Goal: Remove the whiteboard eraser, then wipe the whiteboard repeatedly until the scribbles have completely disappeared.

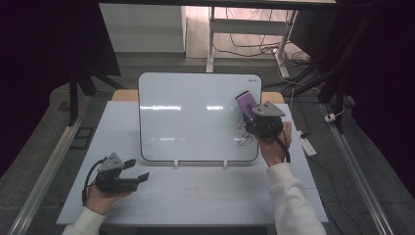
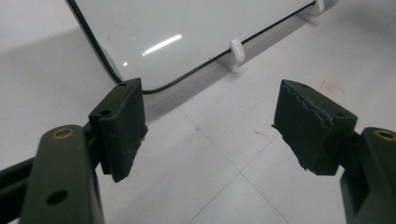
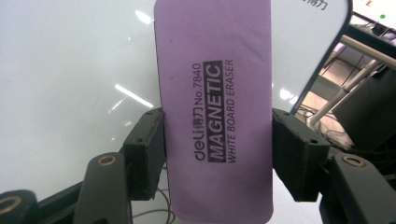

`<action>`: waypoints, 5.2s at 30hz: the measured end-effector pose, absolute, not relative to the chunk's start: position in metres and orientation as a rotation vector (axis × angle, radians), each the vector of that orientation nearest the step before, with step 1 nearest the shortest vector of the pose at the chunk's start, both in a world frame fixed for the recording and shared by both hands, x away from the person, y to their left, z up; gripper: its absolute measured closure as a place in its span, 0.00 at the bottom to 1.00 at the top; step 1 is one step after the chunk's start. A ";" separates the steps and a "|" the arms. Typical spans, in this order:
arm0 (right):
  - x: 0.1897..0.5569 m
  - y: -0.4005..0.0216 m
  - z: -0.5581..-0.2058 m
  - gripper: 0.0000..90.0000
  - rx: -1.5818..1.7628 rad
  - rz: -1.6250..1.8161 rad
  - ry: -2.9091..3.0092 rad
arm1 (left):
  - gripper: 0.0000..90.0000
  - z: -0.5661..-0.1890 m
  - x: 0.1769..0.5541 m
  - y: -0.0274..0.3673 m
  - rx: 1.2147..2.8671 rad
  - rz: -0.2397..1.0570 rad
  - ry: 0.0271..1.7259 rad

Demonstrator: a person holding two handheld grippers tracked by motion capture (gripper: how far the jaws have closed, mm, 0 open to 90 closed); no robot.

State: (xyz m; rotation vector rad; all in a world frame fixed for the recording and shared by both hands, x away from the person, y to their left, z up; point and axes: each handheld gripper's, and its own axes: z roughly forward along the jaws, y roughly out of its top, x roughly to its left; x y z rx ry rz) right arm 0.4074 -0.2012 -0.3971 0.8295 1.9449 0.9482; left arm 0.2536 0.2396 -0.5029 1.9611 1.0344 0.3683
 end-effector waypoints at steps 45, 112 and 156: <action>0.428 -0.205 -0.385 0.45 0.841 0.938 1.919 | 0.28 -0.502 0.252 0.241 1.951 0.360 1.031; 0.420 -0.213 -0.397 0.45 0.886 0.985 1.882 | 0.28 -0.502 0.252 0.239 1.956 0.359 1.026; 0.398 -0.203 -0.423 0.45 0.731 0.918 1.958 | 0.28 -0.503 0.252 0.237 1.962 0.353 1.022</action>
